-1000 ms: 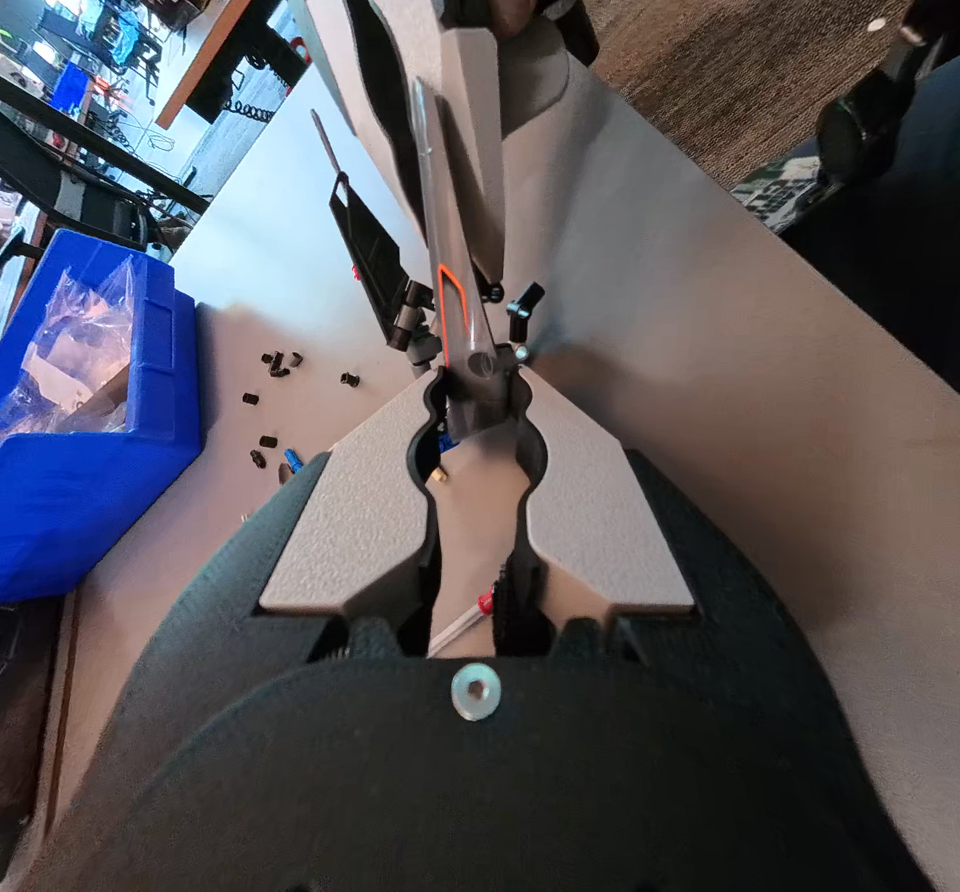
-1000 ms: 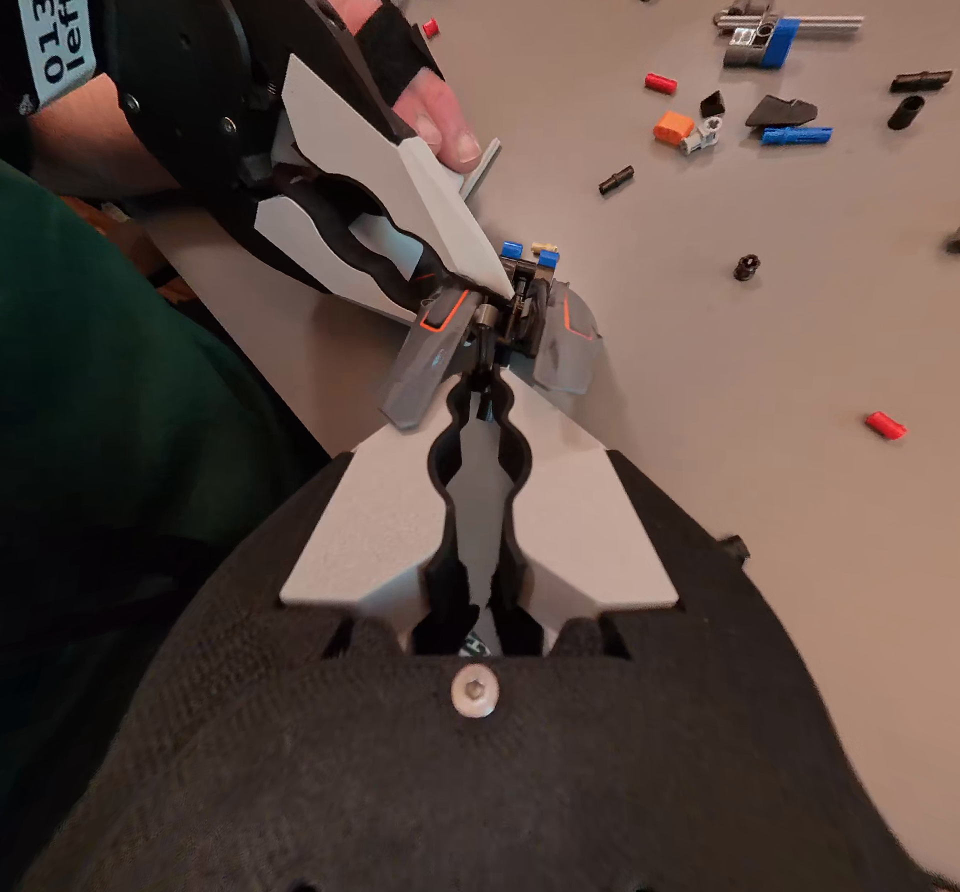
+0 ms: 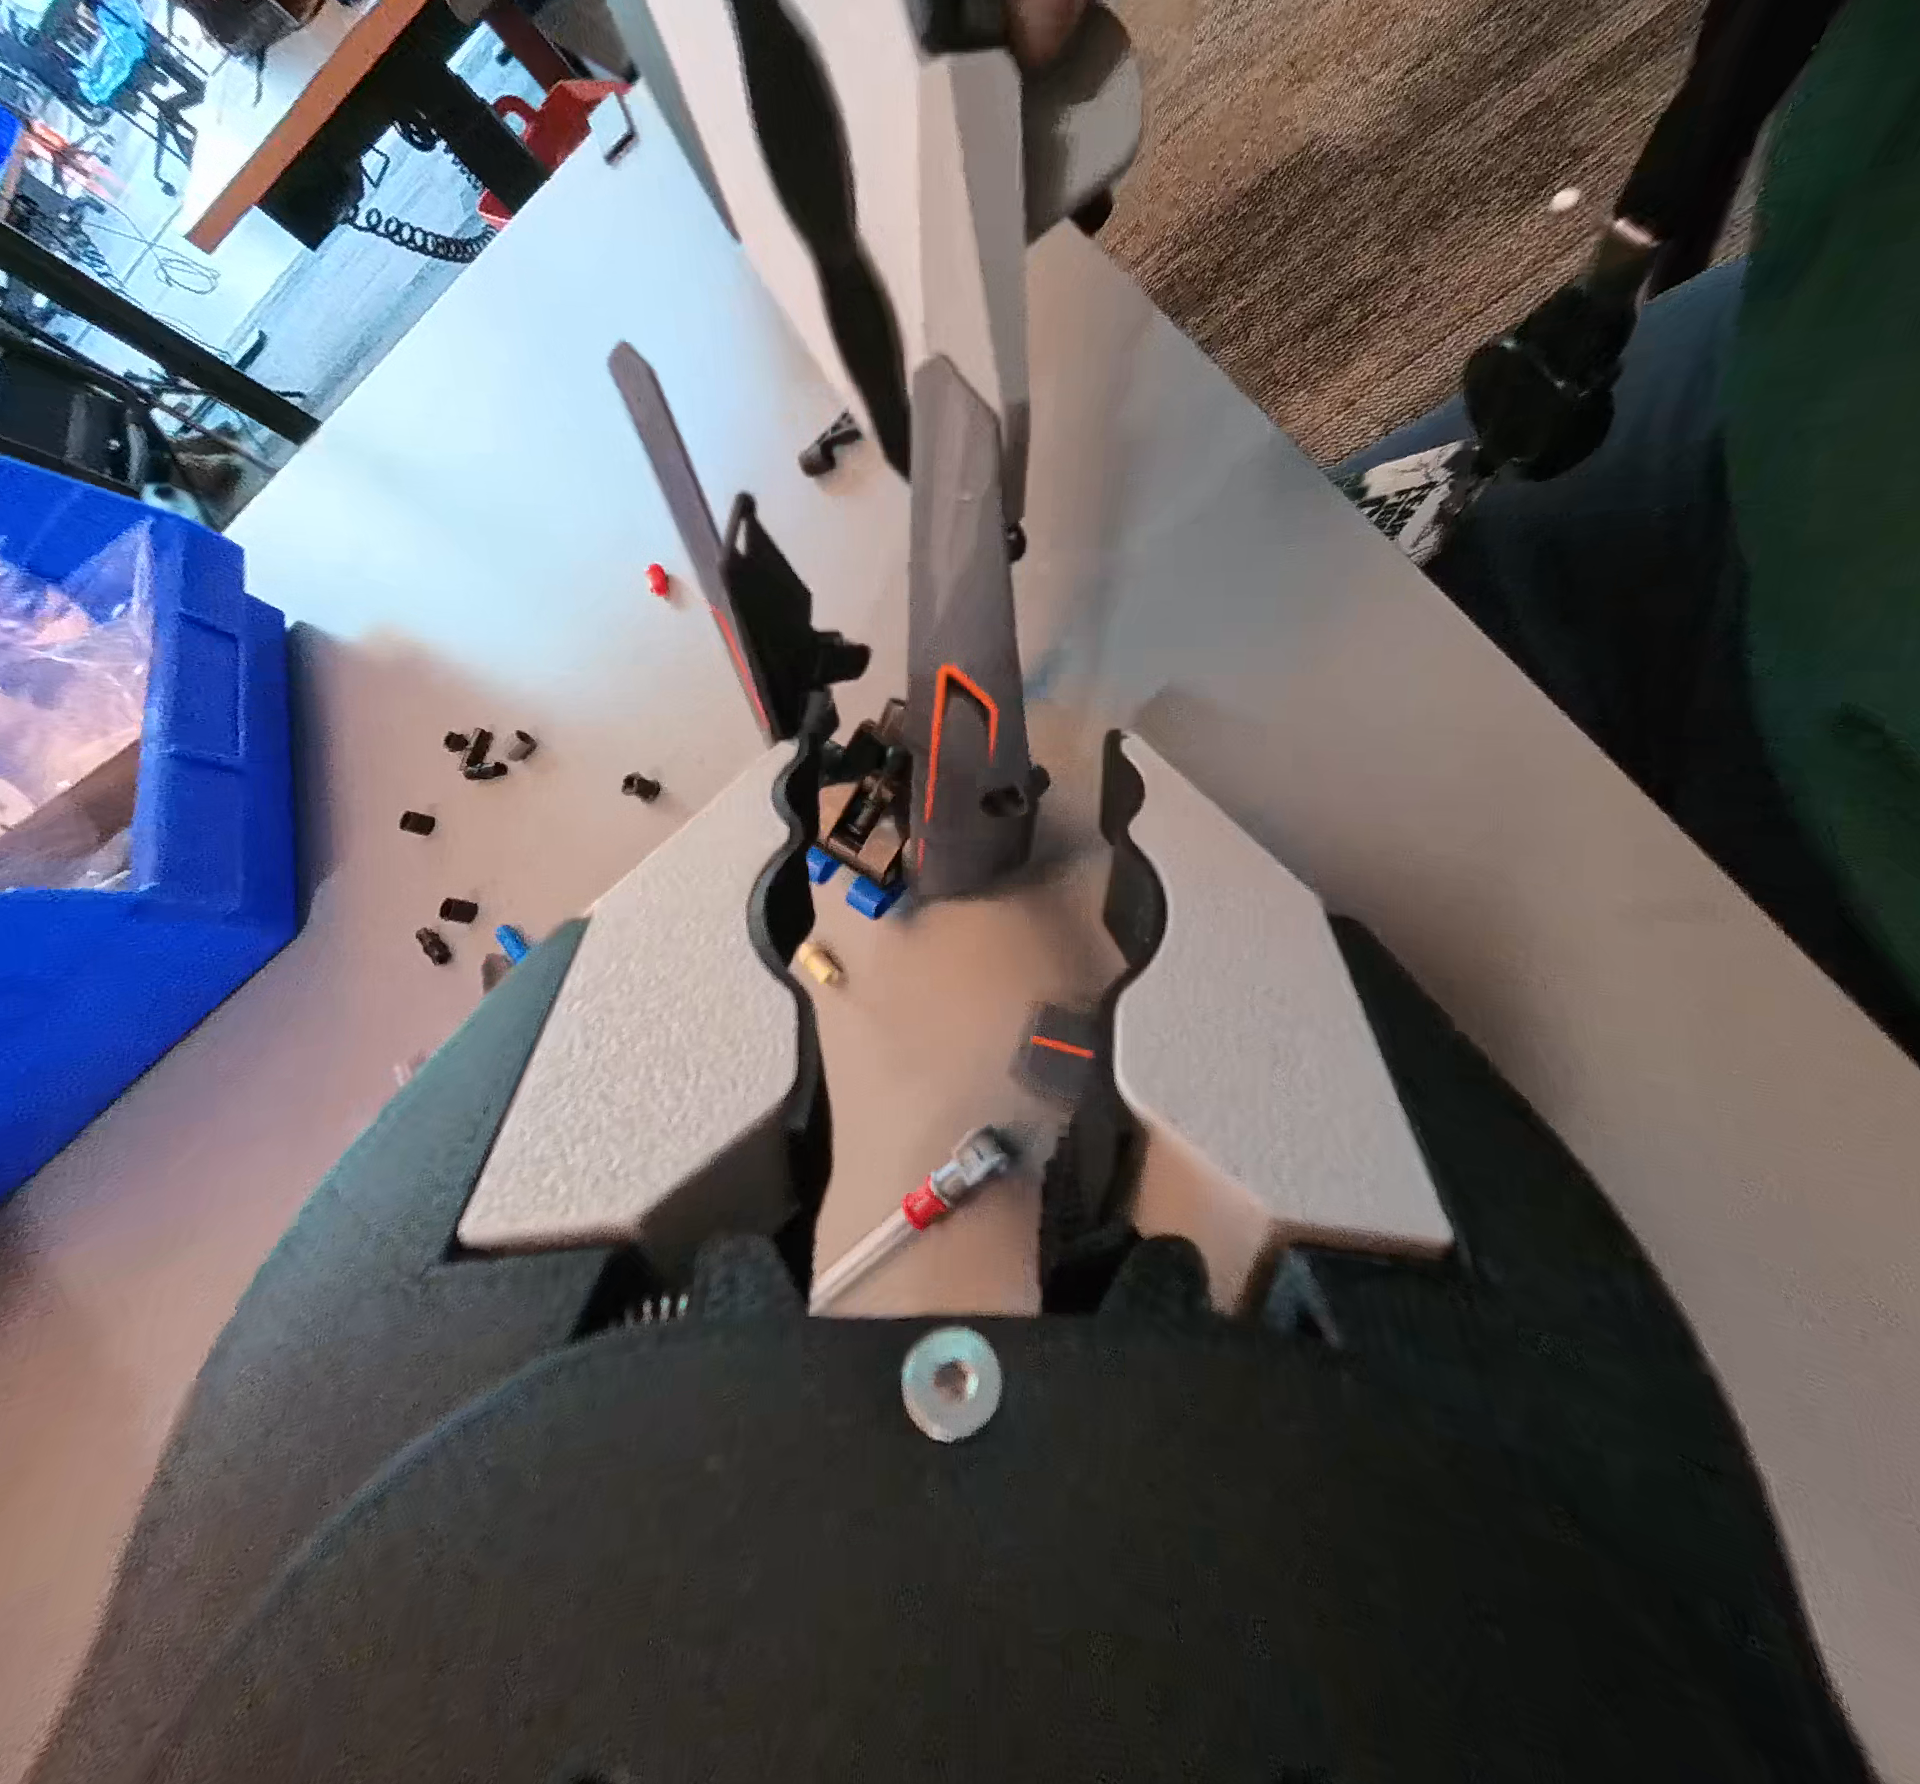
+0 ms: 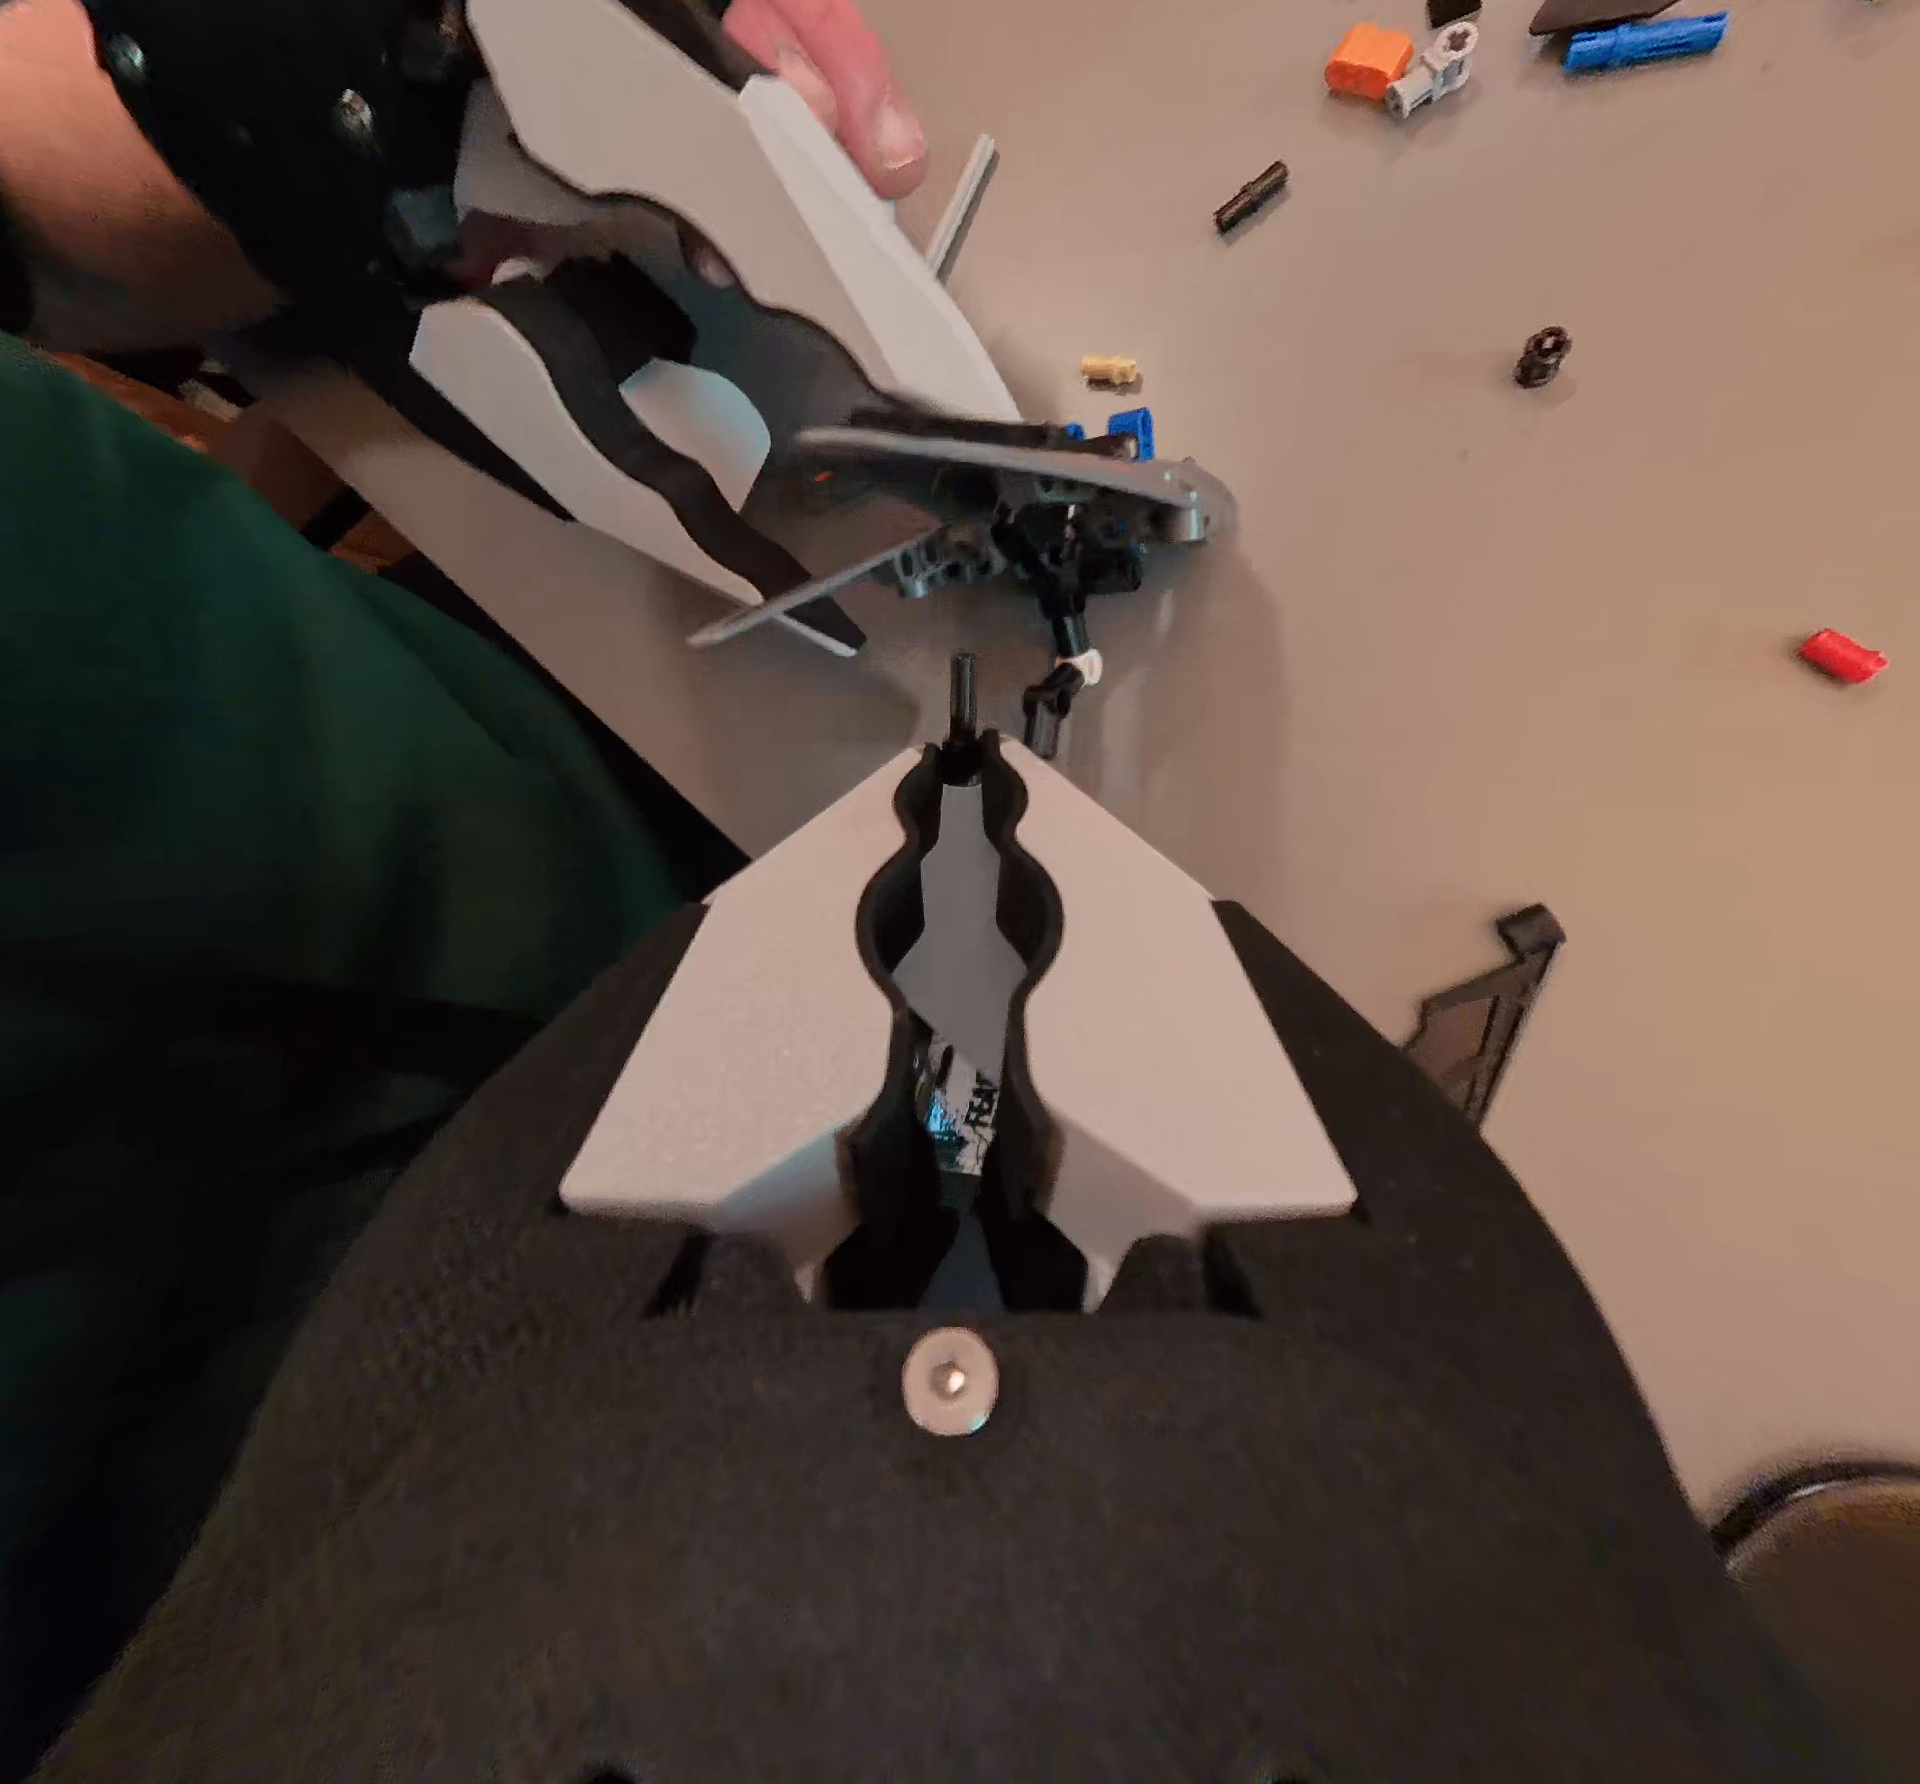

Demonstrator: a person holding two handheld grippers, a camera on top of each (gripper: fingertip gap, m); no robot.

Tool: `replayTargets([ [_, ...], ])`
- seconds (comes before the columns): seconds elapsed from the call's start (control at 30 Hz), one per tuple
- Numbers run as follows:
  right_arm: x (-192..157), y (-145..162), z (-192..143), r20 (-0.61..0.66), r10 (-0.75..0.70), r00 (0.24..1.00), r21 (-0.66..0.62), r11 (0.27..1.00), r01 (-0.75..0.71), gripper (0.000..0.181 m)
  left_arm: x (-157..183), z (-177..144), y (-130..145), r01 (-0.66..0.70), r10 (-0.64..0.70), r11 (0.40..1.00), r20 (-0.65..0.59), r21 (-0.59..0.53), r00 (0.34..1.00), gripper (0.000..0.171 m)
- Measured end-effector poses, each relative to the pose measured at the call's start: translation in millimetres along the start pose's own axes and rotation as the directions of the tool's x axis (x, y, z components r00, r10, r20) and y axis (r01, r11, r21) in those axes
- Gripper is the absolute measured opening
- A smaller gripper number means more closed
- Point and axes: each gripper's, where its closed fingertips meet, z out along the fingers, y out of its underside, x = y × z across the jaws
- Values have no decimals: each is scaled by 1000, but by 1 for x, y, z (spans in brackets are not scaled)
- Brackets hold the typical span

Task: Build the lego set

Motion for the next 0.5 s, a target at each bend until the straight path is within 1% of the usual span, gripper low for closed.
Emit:
replayTargets([
  [0.1, -6, 5, -7, -1, -5, 1000, 0, 1000, 5, 6, 2, -9, -2, 51, -51, 998, -14, 23, 999, 55],
  [0.17, -10, 6, -13, -5, -13, 1000, 9, 1000, 13, 5, 6, -14, 0, 95, -95, 995, -35, 16, 995, 56],
  [0.23, -18, 3, -19, 1, -39, 999, 28, 999, 39, 5, 6, -22, -2, 124, -123, 992, -31, 28, 992, 48],
  [0.3, -25, 1, -24, -4, -53, 999, 36, 998, 53, 6, 5, -30, -7, 174, -172, 984, -40, 44, 984, 48],
  [0.33, -29, 1, -26, -6, -67, 998, 38, 997, 67, 6, 4, -34, -9, 169, -168, 984, -29, 47, 985, 43],
  [0.37, -35, -1, -27, -1, -74, 997, 43, 996, 74, 6, 3, -39, -14, 164, -163, 985, -15, 62, 986, 37],
  [0.43, -47, -5, -30, 15, -92, 996, 64, 994, 91, 6, 9, -46, -30, 189, -184, 977, -60, 101, 981, 33],
  [0.5, -59, -7, -29, 18, -118, 993, 65, 991, 117, 5, 11, -51, -52, 208, -198, 966, -78, 155, 977, 27],
])
